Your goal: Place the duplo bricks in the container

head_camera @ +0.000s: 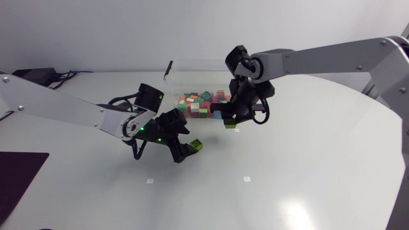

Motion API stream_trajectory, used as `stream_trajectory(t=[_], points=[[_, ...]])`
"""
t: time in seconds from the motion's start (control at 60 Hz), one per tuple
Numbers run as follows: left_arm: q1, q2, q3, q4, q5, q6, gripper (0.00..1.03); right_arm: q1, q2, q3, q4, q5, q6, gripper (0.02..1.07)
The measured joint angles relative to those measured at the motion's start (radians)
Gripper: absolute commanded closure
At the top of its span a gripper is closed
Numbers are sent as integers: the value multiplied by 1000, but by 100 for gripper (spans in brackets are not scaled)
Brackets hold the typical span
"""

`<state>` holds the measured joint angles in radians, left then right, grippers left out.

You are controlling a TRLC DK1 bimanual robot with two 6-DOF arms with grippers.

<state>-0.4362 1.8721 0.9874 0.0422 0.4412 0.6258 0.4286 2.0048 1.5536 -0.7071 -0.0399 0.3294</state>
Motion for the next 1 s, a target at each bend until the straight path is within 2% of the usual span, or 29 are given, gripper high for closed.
stream_trajectory(t=[0.183,0.333,0.367,0.45,0.567,0.683,0.733,1.0], points=[[-30,74,68,-19,-14,0,12,-33,-79,0,0,-3,0,76],[-31,107,117,-61,-47,0,24,-53,-137,0,-1,-12,-2,76],[-31,113,127,-74,-54,0,27,-58,-149,0,-3,-12,-5,76],[-37,125,150,-108,-73,0,45,-64,-175,2,-12,-16,-16,76],[-53,130,169,-147,-100,0,46,-71,-193,11,-27,-16,-19,76],[-75,150,197,-178,-122,0,59,-73,-199,18,-34,-16,-23,76],[-83,163,211,-189,-133,0,67,-75,-201,25,-41,-20,-23,76],[-89,172,231,-229,-155,0,70,-92,-219,114,-53,-49,-27,76]])
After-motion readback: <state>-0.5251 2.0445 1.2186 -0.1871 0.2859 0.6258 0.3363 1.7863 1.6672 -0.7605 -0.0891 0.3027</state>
